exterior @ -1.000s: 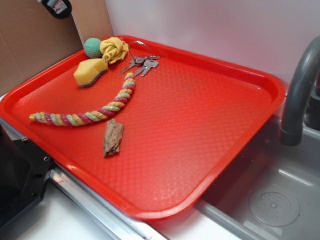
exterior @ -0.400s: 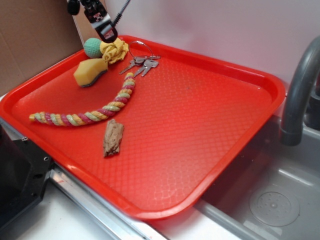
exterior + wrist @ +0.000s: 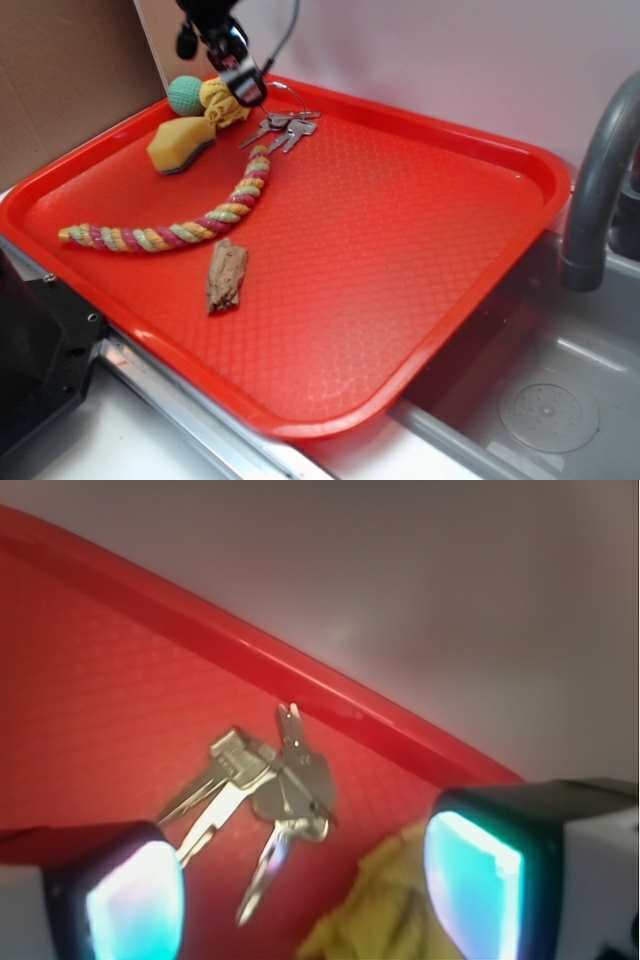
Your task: Grab the silver keys.
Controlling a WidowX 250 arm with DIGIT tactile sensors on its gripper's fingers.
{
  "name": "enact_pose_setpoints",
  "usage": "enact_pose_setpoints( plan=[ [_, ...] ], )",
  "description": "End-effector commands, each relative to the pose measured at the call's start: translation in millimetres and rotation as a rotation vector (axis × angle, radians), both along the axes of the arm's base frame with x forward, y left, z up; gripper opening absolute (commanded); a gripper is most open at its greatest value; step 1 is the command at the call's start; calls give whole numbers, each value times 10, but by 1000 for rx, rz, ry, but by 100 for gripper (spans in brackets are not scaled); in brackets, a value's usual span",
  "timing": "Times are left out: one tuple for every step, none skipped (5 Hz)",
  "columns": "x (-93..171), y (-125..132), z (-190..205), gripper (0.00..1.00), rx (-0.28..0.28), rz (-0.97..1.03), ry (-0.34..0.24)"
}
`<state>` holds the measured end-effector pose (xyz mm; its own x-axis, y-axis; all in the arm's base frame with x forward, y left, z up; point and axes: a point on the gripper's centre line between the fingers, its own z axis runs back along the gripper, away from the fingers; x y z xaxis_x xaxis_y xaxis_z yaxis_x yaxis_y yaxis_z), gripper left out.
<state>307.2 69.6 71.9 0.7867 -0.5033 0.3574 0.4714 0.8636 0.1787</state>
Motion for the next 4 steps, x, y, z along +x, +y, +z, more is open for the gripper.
enact_pose_setpoints(
  plan=[
    [430,-179,-70,100,-25,-37,-72],
    [536,-216,-247,82,-20,-38,-32],
    [483,-232,-276,0,-29,-33,-9],
    [307,-249,-202,0,-40,-33,-13]
  ],
)
